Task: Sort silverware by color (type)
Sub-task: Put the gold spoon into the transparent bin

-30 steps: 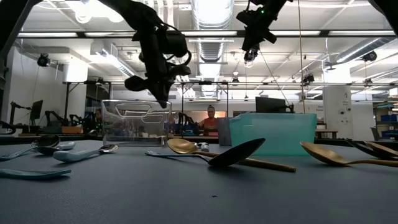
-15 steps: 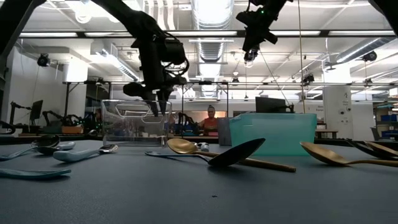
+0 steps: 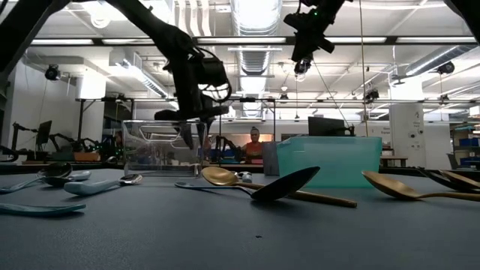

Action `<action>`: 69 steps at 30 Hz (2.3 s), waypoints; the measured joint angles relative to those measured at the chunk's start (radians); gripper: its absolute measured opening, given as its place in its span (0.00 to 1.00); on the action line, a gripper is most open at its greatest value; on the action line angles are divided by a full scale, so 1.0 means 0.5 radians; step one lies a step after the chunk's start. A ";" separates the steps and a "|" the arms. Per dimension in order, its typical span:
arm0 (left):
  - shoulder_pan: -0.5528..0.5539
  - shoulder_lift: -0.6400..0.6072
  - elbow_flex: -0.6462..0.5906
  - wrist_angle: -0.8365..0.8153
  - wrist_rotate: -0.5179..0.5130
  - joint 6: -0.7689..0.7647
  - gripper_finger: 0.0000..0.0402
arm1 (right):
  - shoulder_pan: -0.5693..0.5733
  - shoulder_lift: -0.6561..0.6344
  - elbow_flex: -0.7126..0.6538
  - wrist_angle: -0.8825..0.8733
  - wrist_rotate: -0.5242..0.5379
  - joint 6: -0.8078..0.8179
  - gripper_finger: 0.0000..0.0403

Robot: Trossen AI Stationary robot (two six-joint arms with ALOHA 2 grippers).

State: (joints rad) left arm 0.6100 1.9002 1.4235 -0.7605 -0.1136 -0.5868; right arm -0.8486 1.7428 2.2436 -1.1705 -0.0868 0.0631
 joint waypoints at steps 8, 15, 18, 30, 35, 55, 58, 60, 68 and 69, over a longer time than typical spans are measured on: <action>0.014 0.066 0.000 0.012 -0.011 0.004 0.38 | 0.000 0.000 0.000 0.001 0.000 0.008 0.10; 0.023 0.070 -0.039 0.057 -0.015 0.013 0.38 | 0.000 0.000 0.000 0.001 0.001 0.016 0.10; 0.025 0.051 -0.038 -0.032 0.014 0.020 0.38 | 0.000 0.000 0.000 0.001 0.001 0.034 0.10; 0.191 -0.398 -0.357 0.218 0.789 2.111 0.22 | 0.000 0.000 0.000 -0.008 0.001 0.036 0.10; 0.308 -0.451 -0.618 0.565 0.869 2.124 0.03 | 0.000 0.000 0.000 -0.049 0.001 0.057 0.10; 0.304 -0.270 -0.694 0.961 0.464 1.764 0.00 | 0.000 0.000 0.000 -0.044 0.022 0.092 0.10; 0.304 -0.225 -0.693 0.992 0.527 1.822 0.00 | 0.000 0.000 0.000 -0.044 0.023 0.102 0.10; 0.304 -0.215 -0.690 0.997 0.521 1.836 0.00 | 0.000 0.000 0.000 -0.044 0.023 0.106 0.10; 0.314 -0.205 -0.688 1.005 0.447 1.836 0.00 | 0.000 0.000 0.000 -0.044 0.022 0.121 0.10; 0.314 -0.205 -0.688 1.005 0.447 1.836 0.00 | 0.000 0.000 0.000 -0.044 0.023 0.121 0.10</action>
State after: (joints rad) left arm 0.7670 1.7977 1.0793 -0.2582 0.1097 0.3312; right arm -0.8486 1.7428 2.2436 -1.1927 -0.0755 0.1234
